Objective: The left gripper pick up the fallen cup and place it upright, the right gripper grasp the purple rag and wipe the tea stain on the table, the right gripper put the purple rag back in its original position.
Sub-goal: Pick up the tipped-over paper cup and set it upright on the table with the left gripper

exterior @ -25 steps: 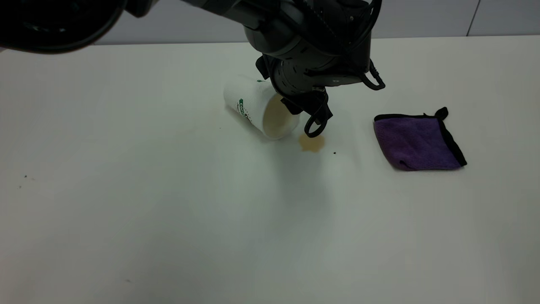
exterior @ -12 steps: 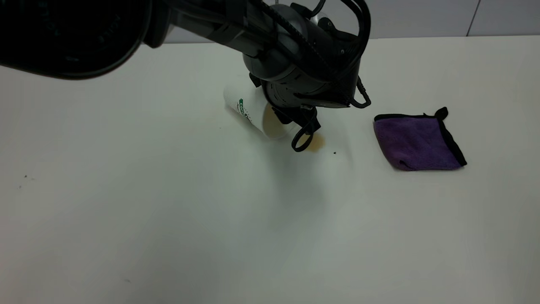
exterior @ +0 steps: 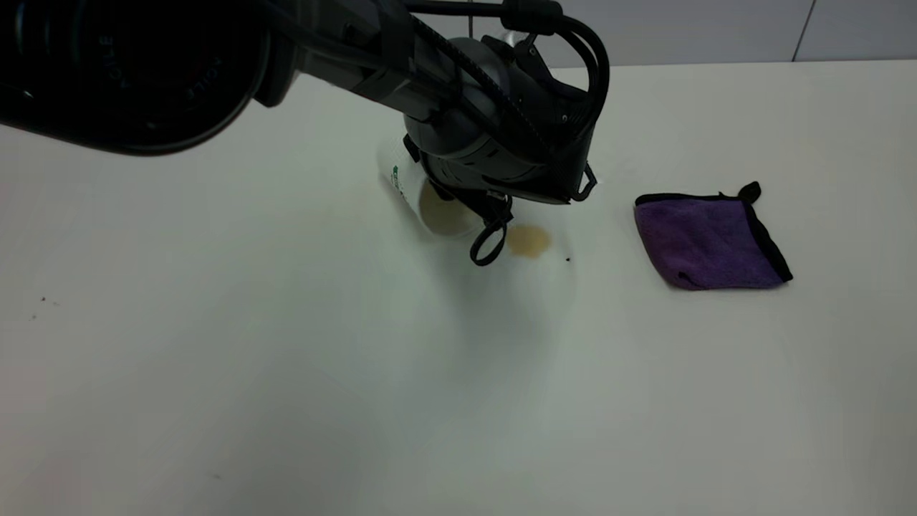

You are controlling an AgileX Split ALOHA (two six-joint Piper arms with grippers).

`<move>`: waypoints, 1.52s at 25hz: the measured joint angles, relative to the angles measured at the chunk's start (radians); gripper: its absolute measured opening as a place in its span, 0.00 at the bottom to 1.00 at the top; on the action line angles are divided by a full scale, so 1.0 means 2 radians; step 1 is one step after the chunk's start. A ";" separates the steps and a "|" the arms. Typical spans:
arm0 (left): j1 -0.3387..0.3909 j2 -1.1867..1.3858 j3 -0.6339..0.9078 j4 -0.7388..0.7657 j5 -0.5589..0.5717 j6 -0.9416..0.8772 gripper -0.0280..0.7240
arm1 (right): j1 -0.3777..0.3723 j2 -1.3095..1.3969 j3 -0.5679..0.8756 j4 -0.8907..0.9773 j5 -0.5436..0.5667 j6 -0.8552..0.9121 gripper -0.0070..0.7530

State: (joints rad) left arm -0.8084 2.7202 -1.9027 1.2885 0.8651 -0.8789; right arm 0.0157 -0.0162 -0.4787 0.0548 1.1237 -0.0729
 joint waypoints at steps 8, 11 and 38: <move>0.028 -0.035 0.000 -0.055 0.031 0.080 0.00 | 0.000 0.000 0.000 0.000 0.000 0.000 0.69; 0.059 -0.080 0.000 -0.140 0.029 0.162 0.00 | 0.000 0.000 0.000 0.000 0.000 0.000 0.69; 0.284 -0.121 0.000 -0.705 0.000 0.604 0.00 | 0.000 0.000 0.000 0.000 0.000 0.000 0.69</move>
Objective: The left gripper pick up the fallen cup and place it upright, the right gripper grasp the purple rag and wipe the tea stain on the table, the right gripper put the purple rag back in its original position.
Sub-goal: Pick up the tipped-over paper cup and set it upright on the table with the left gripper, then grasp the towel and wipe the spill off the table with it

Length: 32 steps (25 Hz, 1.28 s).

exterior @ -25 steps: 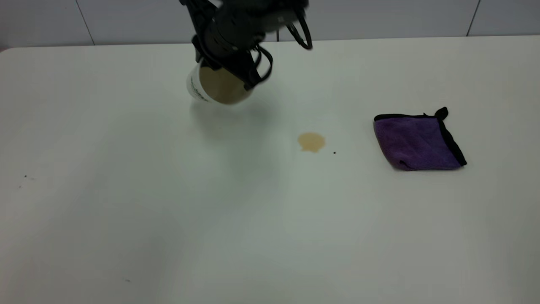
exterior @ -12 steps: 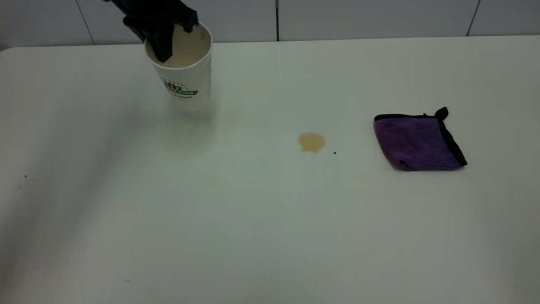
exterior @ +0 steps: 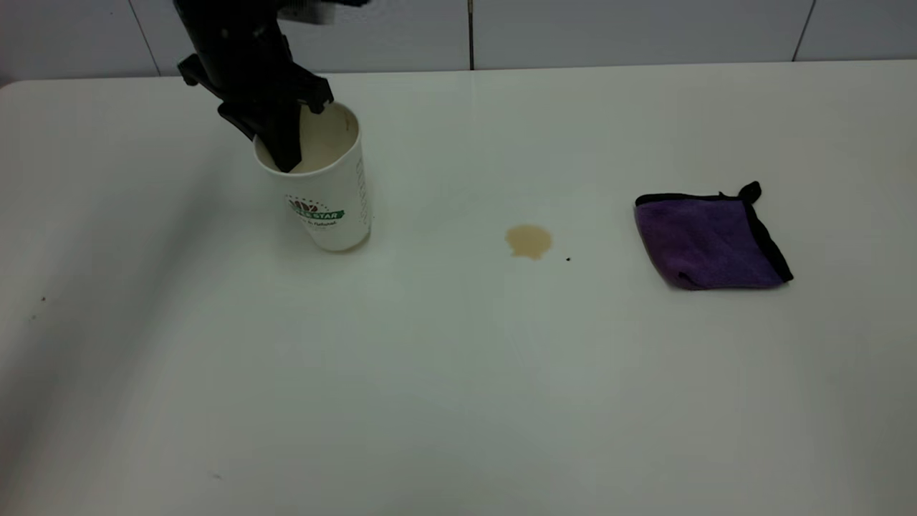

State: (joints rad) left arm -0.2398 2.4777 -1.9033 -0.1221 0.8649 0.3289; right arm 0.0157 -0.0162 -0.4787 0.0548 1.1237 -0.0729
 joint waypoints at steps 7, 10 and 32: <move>0.000 0.005 0.000 -0.002 -0.011 0.000 0.02 | 0.000 0.000 0.000 0.000 0.000 0.000 0.69; 0.000 0.005 0.000 -0.002 -0.015 0.000 0.04 | 0.000 0.000 0.000 0.000 0.000 0.000 0.69; 0.000 -0.193 0.000 -0.002 0.079 0.000 0.62 | 0.000 0.000 0.000 0.000 0.000 0.000 0.69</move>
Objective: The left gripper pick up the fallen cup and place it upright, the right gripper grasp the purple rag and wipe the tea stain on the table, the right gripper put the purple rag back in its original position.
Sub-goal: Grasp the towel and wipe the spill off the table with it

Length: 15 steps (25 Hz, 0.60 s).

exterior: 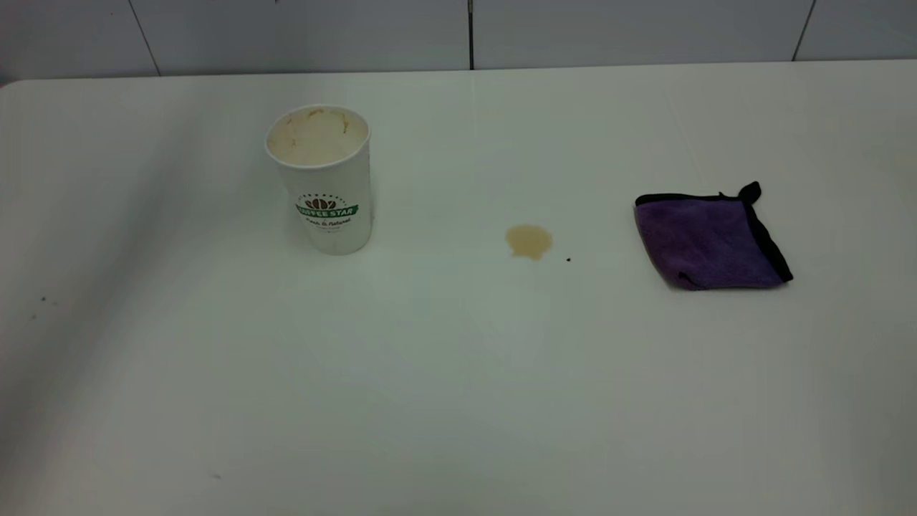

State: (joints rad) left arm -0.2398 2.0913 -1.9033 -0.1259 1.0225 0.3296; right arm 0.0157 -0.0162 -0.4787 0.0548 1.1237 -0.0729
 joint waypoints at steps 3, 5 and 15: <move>0.000 -0.060 0.000 0.000 0.037 -0.012 0.63 | 0.000 0.000 0.000 0.000 0.000 0.000 0.69; 0.000 -0.095 0.000 0.000 0.064 -0.021 0.63 | 0.000 0.000 0.000 0.000 0.000 0.000 0.69; 0.000 -0.223 0.036 0.002 0.071 -0.071 0.63 | 0.000 0.000 0.000 0.000 0.000 0.000 0.69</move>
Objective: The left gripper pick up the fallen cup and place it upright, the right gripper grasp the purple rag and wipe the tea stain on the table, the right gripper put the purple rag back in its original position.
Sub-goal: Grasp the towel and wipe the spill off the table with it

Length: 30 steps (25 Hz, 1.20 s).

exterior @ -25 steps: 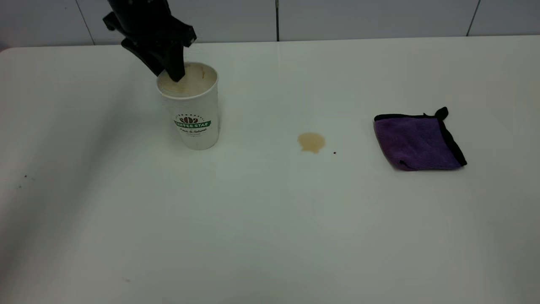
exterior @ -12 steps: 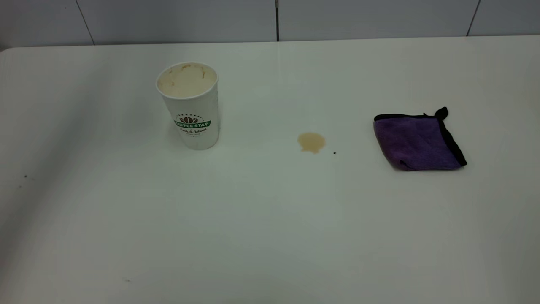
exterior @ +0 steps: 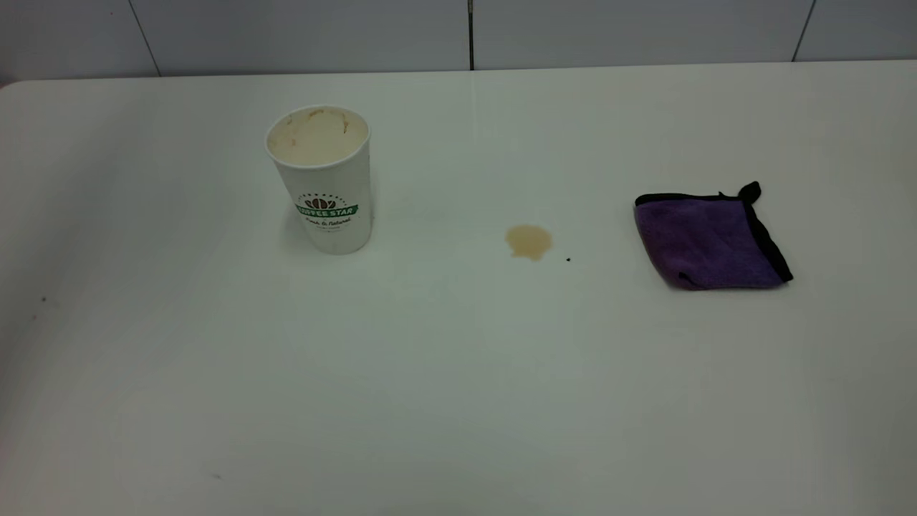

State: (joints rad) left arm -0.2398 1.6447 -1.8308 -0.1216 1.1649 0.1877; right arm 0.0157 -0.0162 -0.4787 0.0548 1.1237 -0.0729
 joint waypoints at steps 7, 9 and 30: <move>0.000 -0.136 0.151 0.018 0.000 -0.003 0.63 | 0.000 0.000 0.000 0.000 0.000 0.000 0.69; 0.000 -0.173 0.204 0.022 0.000 -0.003 0.63 | 0.000 0.000 0.000 0.000 0.000 0.000 0.69; 0.000 -0.473 0.654 0.023 -0.016 -0.031 0.63 | 0.000 0.000 0.000 0.000 0.000 0.000 0.69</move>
State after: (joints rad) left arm -0.2398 0.6984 -0.5225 -0.0763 1.1322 0.1261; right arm 0.0157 -0.0162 -0.4787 0.0548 1.1237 -0.0729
